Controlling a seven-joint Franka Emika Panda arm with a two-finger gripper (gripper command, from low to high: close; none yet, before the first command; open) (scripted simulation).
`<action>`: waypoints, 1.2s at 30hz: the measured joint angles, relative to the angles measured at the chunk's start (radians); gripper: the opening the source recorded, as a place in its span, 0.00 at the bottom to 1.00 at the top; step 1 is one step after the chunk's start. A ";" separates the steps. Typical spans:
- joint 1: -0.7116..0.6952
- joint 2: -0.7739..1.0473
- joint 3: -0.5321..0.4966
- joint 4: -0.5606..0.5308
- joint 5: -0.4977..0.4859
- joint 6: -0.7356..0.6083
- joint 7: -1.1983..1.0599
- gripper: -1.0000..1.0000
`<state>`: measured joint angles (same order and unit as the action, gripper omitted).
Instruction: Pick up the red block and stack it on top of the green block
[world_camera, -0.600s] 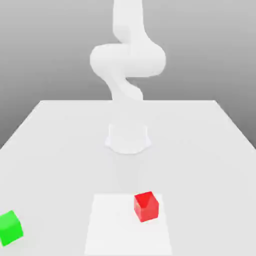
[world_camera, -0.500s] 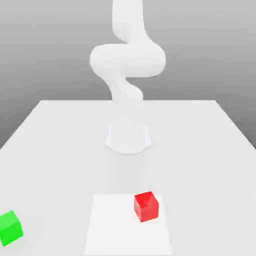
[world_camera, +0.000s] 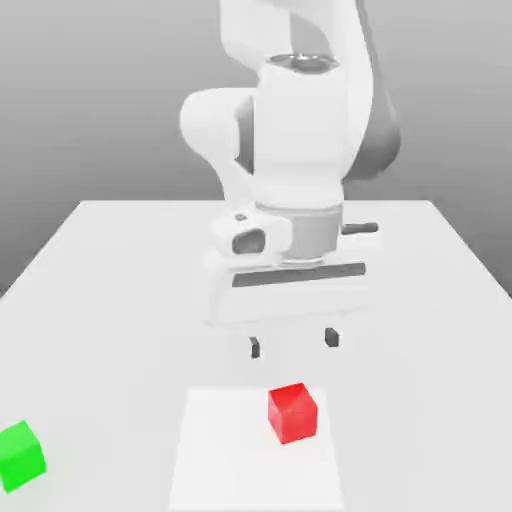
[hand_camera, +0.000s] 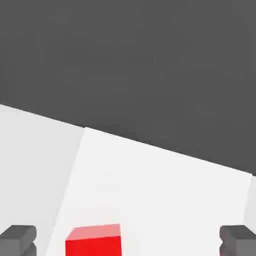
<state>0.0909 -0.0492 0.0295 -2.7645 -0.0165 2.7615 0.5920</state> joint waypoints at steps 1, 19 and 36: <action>0.001 0.036 0.002 -0.013 0.008 0.025 -0.012 0.50; -0.002 0.161 0.006 -0.012 0.004 0.128 -0.015 0.00; -0.427 0.255 -0.219 0.406 0.095 -0.203 -0.523 0.00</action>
<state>-0.3357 0.2058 -0.1895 -2.3581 0.0787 2.5580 0.0686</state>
